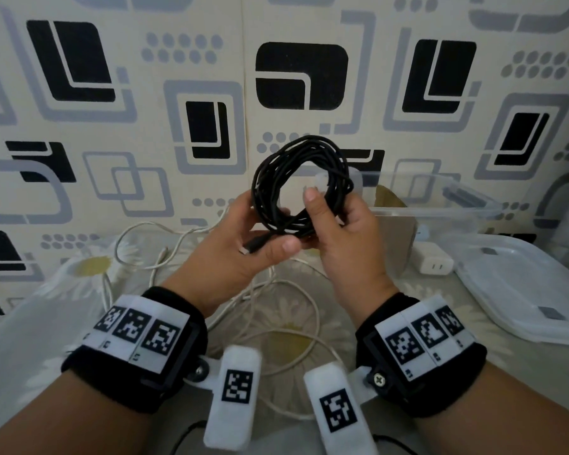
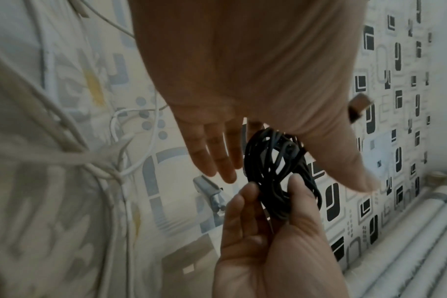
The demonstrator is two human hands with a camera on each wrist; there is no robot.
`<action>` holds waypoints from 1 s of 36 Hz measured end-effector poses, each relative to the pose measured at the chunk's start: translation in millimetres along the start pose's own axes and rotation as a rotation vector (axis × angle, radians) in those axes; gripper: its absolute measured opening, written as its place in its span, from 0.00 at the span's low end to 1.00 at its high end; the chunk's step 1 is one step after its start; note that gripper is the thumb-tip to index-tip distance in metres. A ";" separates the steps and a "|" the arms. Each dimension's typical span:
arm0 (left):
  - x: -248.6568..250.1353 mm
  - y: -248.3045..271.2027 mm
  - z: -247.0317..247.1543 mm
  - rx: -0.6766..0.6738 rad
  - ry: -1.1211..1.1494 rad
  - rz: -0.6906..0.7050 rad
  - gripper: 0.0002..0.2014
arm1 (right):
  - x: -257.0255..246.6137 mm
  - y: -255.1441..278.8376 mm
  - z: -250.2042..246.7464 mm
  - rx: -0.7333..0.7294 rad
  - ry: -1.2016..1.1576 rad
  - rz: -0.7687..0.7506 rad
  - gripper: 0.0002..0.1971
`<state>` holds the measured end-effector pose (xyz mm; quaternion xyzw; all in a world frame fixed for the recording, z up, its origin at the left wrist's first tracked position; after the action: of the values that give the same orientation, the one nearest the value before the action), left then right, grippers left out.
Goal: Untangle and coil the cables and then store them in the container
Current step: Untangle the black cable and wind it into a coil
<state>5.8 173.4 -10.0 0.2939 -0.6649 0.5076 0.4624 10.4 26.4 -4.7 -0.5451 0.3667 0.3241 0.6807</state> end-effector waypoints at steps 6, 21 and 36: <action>6.2 -0.7 -8.9 0.113 0.031 0.046 0.38 | 0.2 1.9 3.7 -0.060 0.020 0.024 0.10; 17.5 -5.2 -8.2 0.222 0.111 0.011 0.20 | -13.7 -12.3 -1.2 0.001 0.014 0.016 0.13; 60.2 -34.6 9.6 0.277 -0.034 0.010 0.23 | -63.1 -65.3 -28.5 -0.088 0.417 0.038 0.09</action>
<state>8.5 158.2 58.4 0.3600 -0.5977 0.5919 0.4035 28.3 -16.9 78.2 -0.6224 0.4952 0.2328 0.5596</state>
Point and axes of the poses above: each hand's wrist, its own y-axis away from the middle knuckle, its own z-axis out of the palm, x = y × z, the point moved 4 cm from there along -y, towards the middle knuckle, and after that the axes turned 5 degrees about y, right-handed, at the moved point
